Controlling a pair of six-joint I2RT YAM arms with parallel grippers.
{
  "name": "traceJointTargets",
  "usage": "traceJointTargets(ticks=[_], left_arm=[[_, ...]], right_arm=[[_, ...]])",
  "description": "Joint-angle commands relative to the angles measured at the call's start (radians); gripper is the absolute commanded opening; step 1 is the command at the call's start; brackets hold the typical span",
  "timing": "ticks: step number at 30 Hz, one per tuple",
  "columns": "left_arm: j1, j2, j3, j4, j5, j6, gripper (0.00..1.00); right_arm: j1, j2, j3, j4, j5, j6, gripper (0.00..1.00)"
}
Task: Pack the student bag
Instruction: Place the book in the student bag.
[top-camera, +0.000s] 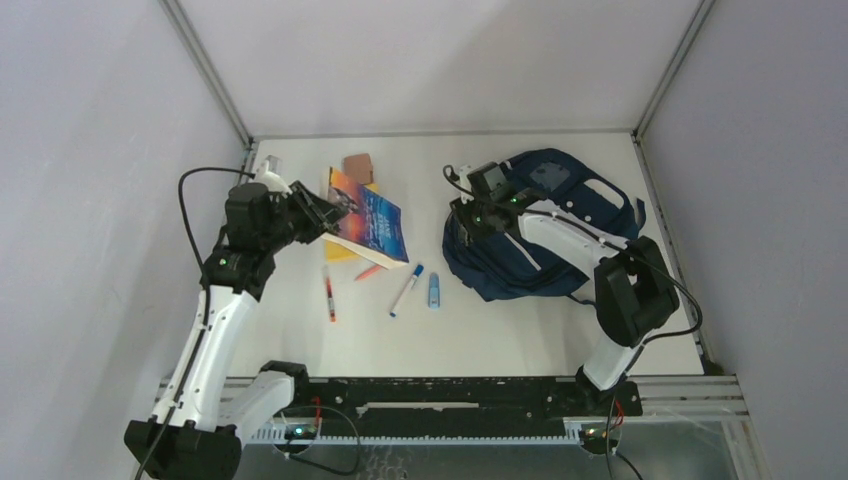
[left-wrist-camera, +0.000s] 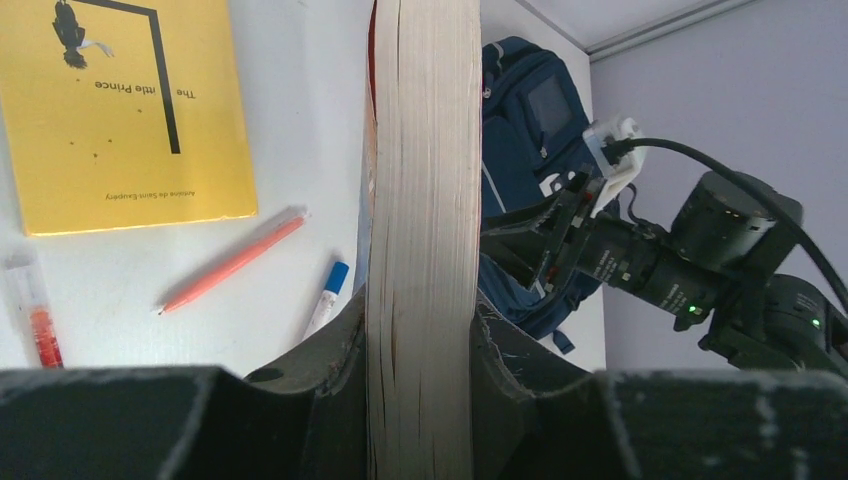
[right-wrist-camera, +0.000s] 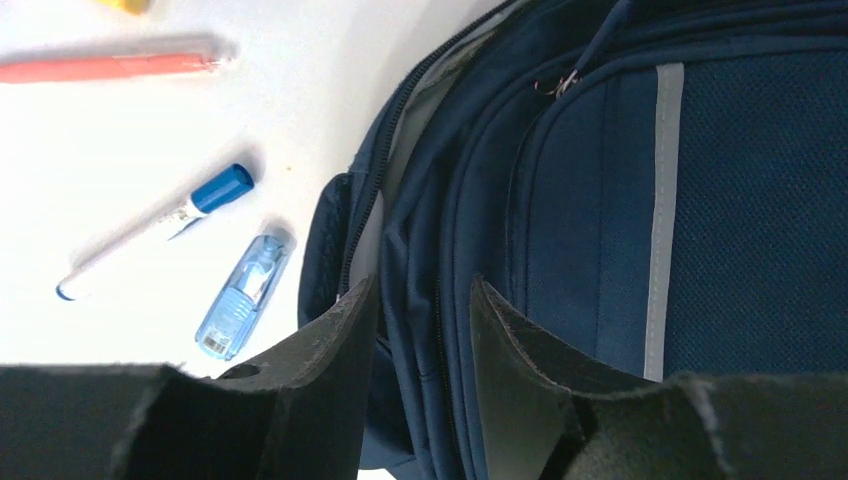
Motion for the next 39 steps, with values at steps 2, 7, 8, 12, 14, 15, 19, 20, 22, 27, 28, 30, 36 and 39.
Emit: traceJointTargets(ticks=[2,7,8,12,14,15,19,20,22,27,28,30,36,39], left_arm=[[0.000,-0.041,0.014,0.192,0.034,-0.049,0.00],[-0.001,-0.038,0.008,0.192,0.036,-0.049,0.00],[-0.002,-0.037,0.009,0.192,0.037,-0.049,0.00],[-0.001,-0.031,0.011,0.195,0.041,-0.049,0.00],[-0.001,-0.031,0.008,0.196,0.042,-0.049,0.00],[-0.001,-0.030,0.009,0.196,0.042,-0.051,0.00],[-0.001,-0.026,0.006,0.199,0.045,-0.052,0.00],[-0.001,-0.025,0.008,0.199,0.044,-0.052,0.00],[-0.002,-0.024,0.007,0.201,0.046,-0.054,0.00],[-0.003,-0.017,0.003,0.215,0.046,-0.061,0.00],[-0.003,-0.015,0.003,0.216,0.047,-0.061,0.00],[-0.003,-0.014,0.004,0.216,0.050,-0.063,0.00],[-0.008,-0.009,0.000,0.224,0.046,-0.066,0.00],[-0.009,-0.006,-0.003,0.226,0.047,-0.066,0.00]], right_arm=[[0.004,0.022,-0.010,-0.014,0.025,-0.004,0.47],[0.003,0.026,-0.047,-0.011,0.044,-0.003,0.45],[0.002,0.025,-0.056,-0.010,0.043,-0.004,0.45],[0.006,0.018,-0.086,-0.002,0.038,-0.004,0.58],[0.008,0.020,-0.097,0.003,0.039,-0.004,0.60],[0.008,0.024,-0.099,0.003,0.041,-0.002,0.60],[0.010,0.040,-0.107,0.009,0.063,0.003,0.55],[0.010,0.043,-0.109,0.013,0.070,0.004,0.53],[0.010,0.049,-0.113,0.024,0.080,0.006,0.50],[0.008,0.067,-0.112,0.045,0.082,0.005,0.37],[0.008,0.056,-0.112,0.042,0.082,0.008,0.38],[0.008,0.017,-0.112,0.029,0.082,0.016,0.49],[0.019,-0.112,-0.114,0.019,0.079,0.020,0.53],[0.030,-0.099,-0.113,0.011,0.081,0.014,0.57]])
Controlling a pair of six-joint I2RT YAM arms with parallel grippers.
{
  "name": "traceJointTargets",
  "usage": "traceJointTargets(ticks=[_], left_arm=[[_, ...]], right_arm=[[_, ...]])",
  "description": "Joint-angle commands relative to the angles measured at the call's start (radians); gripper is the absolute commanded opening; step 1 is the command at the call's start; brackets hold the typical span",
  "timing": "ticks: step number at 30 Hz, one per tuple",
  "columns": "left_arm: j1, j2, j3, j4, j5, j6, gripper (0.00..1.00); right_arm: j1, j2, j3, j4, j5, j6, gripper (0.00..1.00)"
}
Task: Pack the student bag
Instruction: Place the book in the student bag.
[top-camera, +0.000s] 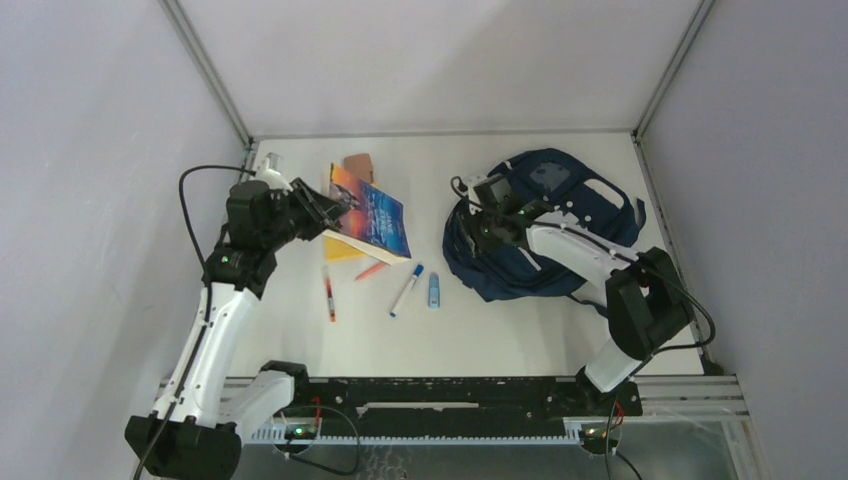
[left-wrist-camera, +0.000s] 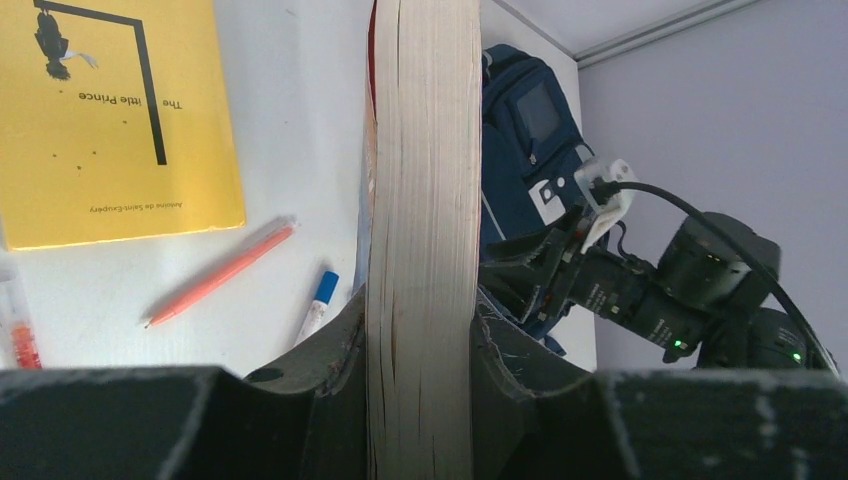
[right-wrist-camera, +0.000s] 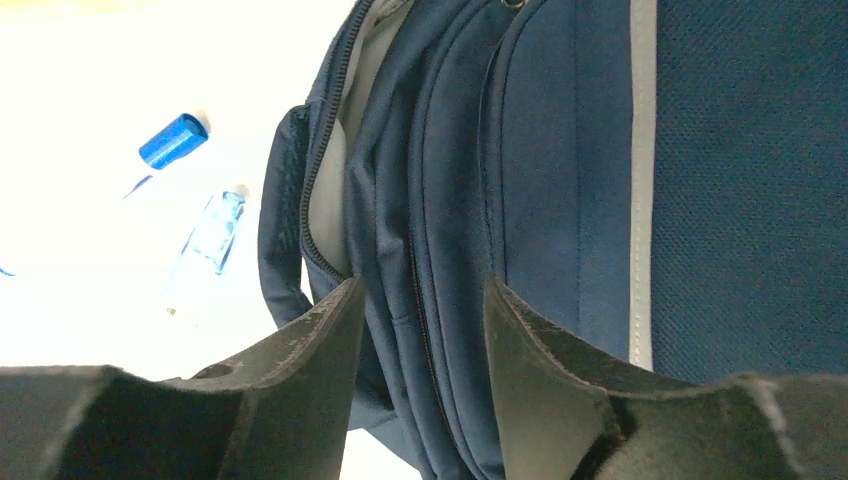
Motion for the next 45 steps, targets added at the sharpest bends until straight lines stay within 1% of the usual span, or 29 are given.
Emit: traceJointTargets(ticks=[1,6,9,11,12,14,16,17,19,20,22,26,28,30,34,36,39,41,45], left_arm=[[-0.007,-0.021,-0.004,0.192,0.041,-0.047,0.00],[-0.008,-0.030,-0.012,0.191,0.041,-0.044,0.00],[-0.008,-0.031,-0.014,0.191,0.039,-0.042,0.00],[-0.008,-0.028,-0.013,0.192,0.042,-0.043,0.00],[-0.009,-0.027,-0.014,0.190,0.043,-0.044,0.00],[-0.009,-0.025,-0.014,0.192,0.045,-0.045,0.00],[-0.012,-0.026,-0.015,0.192,0.044,-0.046,0.00],[-0.013,-0.025,-0.014,0.193,0.044,-0.047,0.00],[-0.019,-0.023,-0.016,0.196,0.043,-0.049,0.00],[-0.022,-0.022,-0.015,0.196,0.043,-0.050,0.00],[-0.029,-0.022,-0.012,0.196,0.039,-0.050,0.00],[-0.051,-0.015,0.001,0.211,0.036,-0.063,0.00],[-0.064,-0.013,-0.001,0.259,0.048,-0.085,0.00],[-0.078,-0.019,-0.026,0.339,0.040,-0.139,0.00],[-0.131,0.004,-0.042,0.481,-0.011,-0.244,0.00],[-0.167,0.032,-0.036,0.523,-0.054,-0.277,0.00],[-0.211,0.095,-0.040,0.602,-0.103,-0.368,0.00],[-0.243,0.139,-0.043,0.671,-0.146,-0.400,0.00],[-0.303,0.248,0.001,0.729,-0.222,-0.461,0.00]], right_arm=[[0.018,-0.026,0.006,0.003,0.018,0.006,0.58],[0.025,0.037,-0.023,0.011,0.018,0.009,0.59],[0.017,0.064,-0.042,0.026,0.054,0.015,0.59],[0.009,0.073,-0.051,0.035,0.054,0.020,0.56],[0.007,0.067,-0.055,0.041,0.055,0.023,0.52],[0.003,0.047,-0.062,0.056,0.047,0.027,0.40],[-0.003,0.029,-0.063,0.065,0.036,0.029,0.30],[-0.005,0.020,-0.062,0.069,0.032,0.030,0.23],[-0.007,-0.001,-0.062,0.074,0.029,0.031,0.02],[-0.008,-0.015,-0.063,0.073,0.029,0.034,0.00],[-0.012,-0.059,-0.063,0.072,0.014,0.037,0.00],[-0.046,-0.199,-0.045,0.066,-0.093,0.064,0.00],[-0.081,-0.254,-0.014,0.050,-0.166,0.086,0.00],[-0.125,-0.286,0.030,0.030,-0.235,0.116,0.00],[-0.210,-0.291,0.139,-0.029,-0.373,0.171,0.00],[-0.228,-0.280,0.188,-0.043,-0.400,0.184,0.00],[-0.248,-0.253,0.245,-0.048,-0.428,0.238,0.00],[-0.255,-0.237,0.274,-0.041,-0.423,0.283,0.00],[-0.260,-0.224,0.284,0.045,-0.422,0.397,0.00]])
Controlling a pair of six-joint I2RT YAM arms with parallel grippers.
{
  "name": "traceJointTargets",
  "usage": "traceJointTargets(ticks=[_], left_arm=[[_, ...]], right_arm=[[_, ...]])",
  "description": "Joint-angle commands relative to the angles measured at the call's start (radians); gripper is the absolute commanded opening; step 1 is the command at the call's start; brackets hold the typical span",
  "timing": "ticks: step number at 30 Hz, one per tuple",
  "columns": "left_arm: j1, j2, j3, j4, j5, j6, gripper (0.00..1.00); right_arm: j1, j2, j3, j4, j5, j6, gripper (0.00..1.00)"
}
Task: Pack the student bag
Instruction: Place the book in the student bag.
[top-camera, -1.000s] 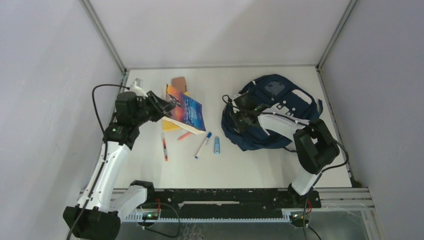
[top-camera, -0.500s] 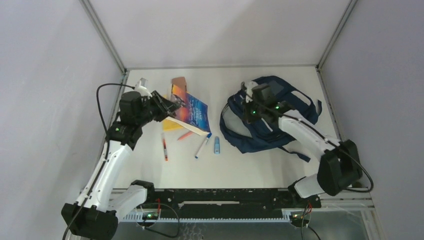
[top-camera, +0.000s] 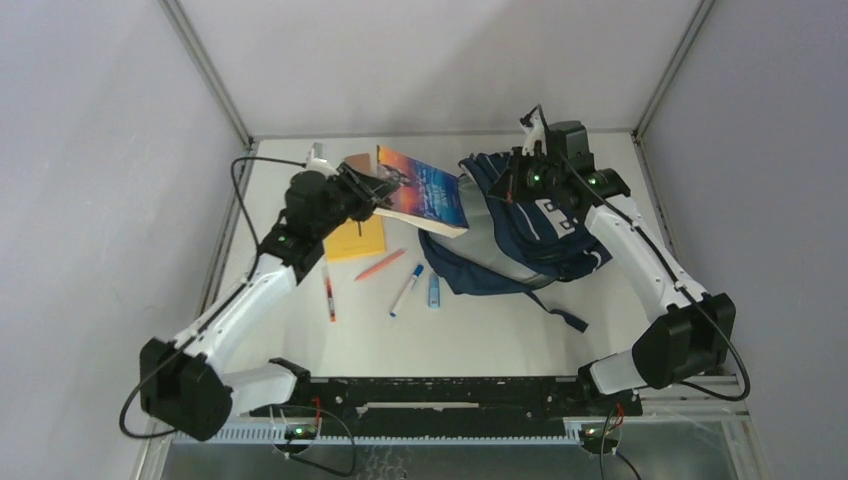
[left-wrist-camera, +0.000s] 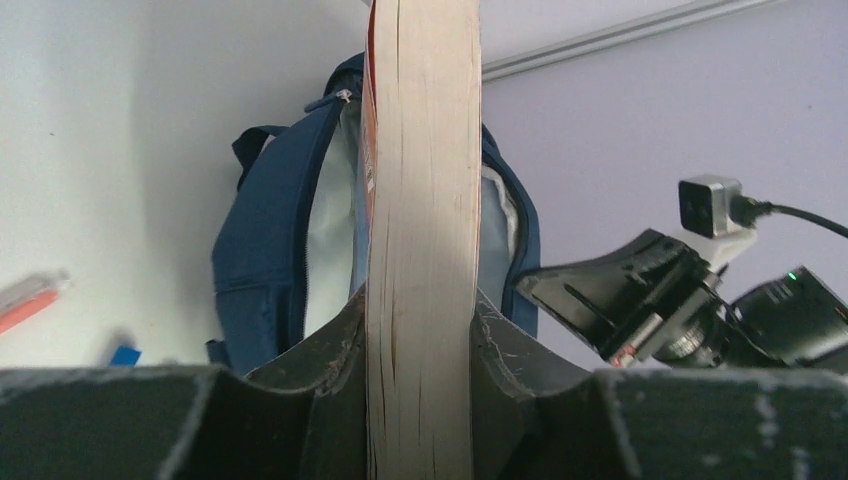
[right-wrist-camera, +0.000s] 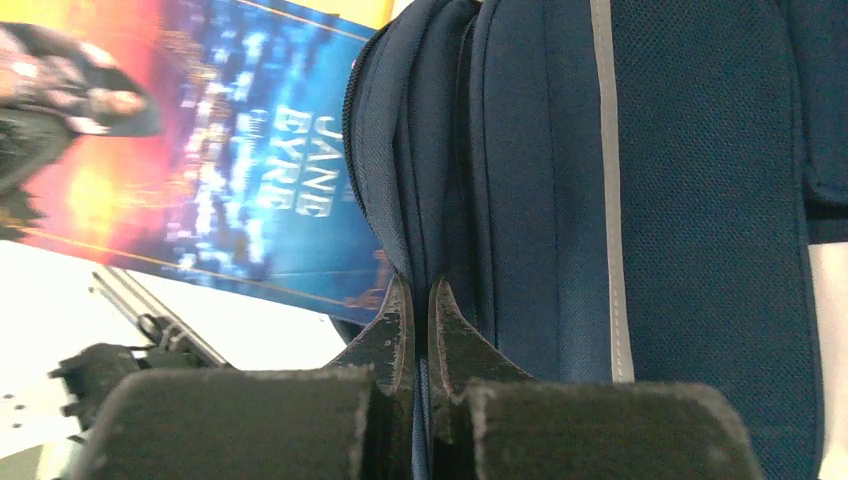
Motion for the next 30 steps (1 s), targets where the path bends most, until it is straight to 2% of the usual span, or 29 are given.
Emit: traceJointTargets(ticks=[1,5,8,11,15,19,25,30], left_arm=[[-0.059,0.080,0.067,0.305,-0.101,-0.150,0.00],[-0.107,0.205,0.137,0.291,-0.149,-0.201,0.00],[-0.156,0.280,0.139,0.381,-0.193,-0.243,0.00],[-0.199,0.348,0.123,0.561,-0.262,-0.303,0.00],[-0.216,0.429,0.199,0.608,-0.242,-0.314,0.00],[-0.222,0.453,0.205,0.653,-0.221,-0.346,0.00],[-0.221,0.402,0.170,0.738,-0.234,-0.342,0.00],[-0.213,0.396,0.226,0.669,-0.144,-0.335,0.00]], right_arm=[[-0.001,-0.007,0.061,0.169,-0.054,0.179,0.00],[0.001,0.009,0.037,0.264,-0.047,0.262,0.00],[0.001,0.018,0.018,0.326,-0.065,0.317,0.00],[0.004,0.031,0.013,0.377,-0.092,0.348,0.00],[0.002,0.040,0.013,0.416,-0.132,0.371,0.00],[-0.007,0.045,0.014,0.434,-0.167,0.380,0.00],[-0.024,0.048,0.015,0.434,-0.195,0.375,0.00],[-0.038,0.051,0.013,0.425,-0.205,0.368,0.00]])
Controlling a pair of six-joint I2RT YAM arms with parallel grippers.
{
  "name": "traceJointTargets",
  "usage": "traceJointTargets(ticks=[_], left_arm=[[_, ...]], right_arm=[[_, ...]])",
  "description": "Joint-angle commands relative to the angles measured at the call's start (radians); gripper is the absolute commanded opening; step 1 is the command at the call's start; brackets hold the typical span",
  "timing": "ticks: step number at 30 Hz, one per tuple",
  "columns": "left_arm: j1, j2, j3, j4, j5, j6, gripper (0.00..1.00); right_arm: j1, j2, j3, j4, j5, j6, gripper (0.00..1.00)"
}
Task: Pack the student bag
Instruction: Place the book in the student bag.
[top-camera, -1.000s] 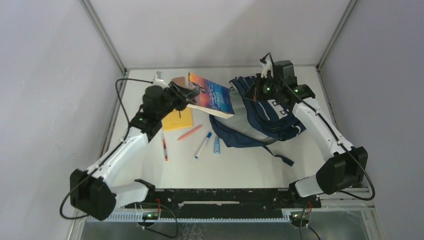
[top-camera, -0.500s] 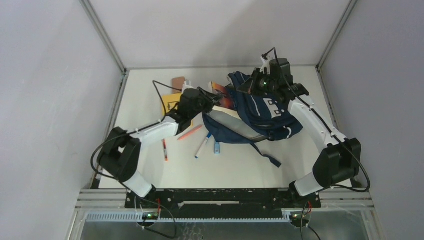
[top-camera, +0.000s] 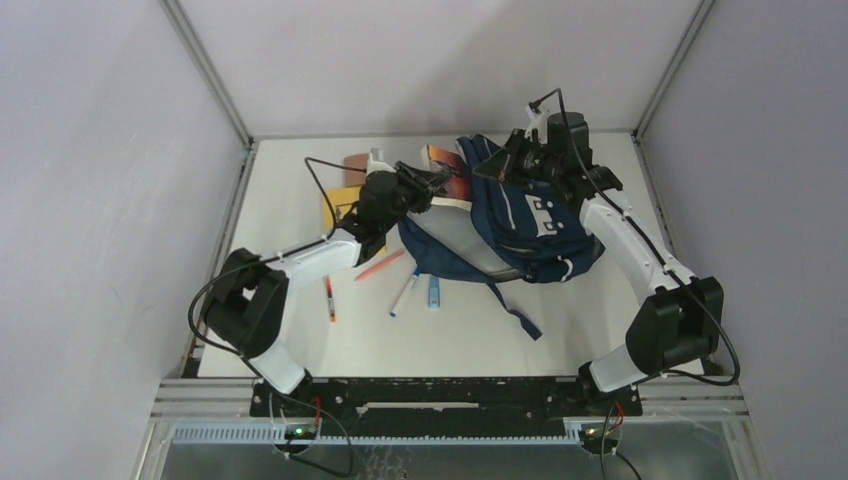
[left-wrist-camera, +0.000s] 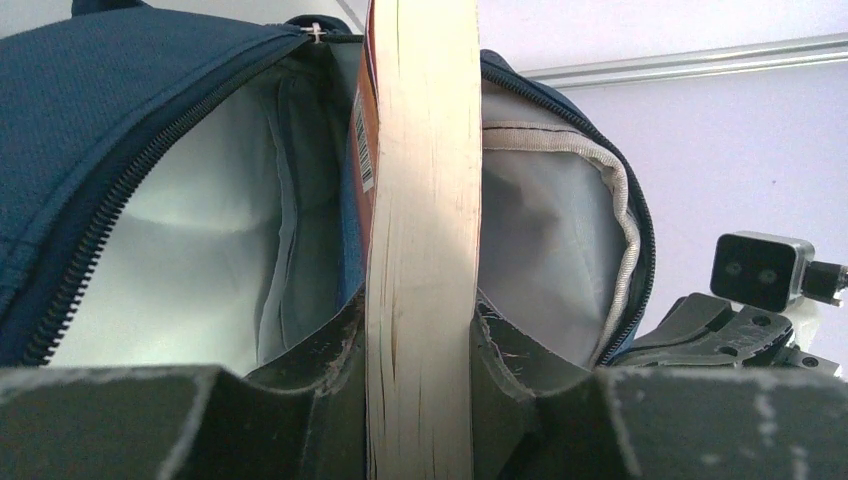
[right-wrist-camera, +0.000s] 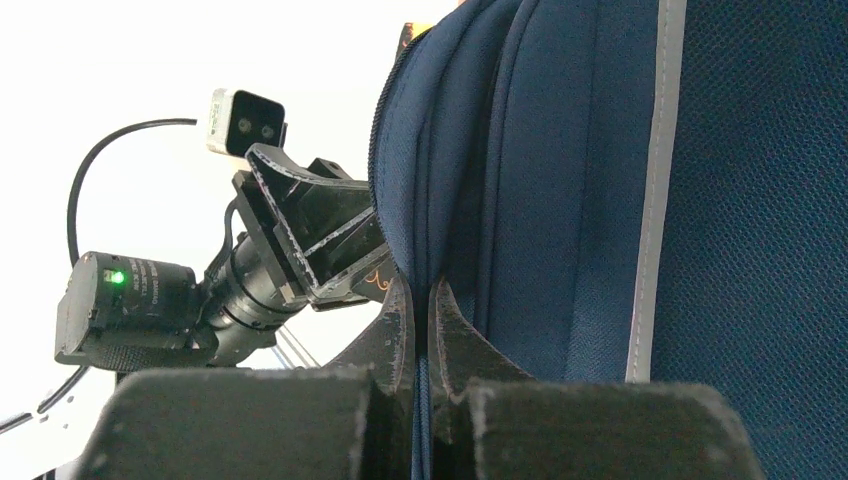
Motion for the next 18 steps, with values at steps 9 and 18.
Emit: traceJointTargets(ticks=[9,18], left_arm=[[-0.022,0.080,0.183,0.335,0.111,-0.094,0.00],[-0.019,0.251,0.284,0.340,0.161,-0.121,0.00]], right_arm=[[-0.016,-0.004,0.026,0.186,-0.105,0.035,0.00],[-0.037,-0.014,0.026,0.080,-0.058,-0.079,0.00]])
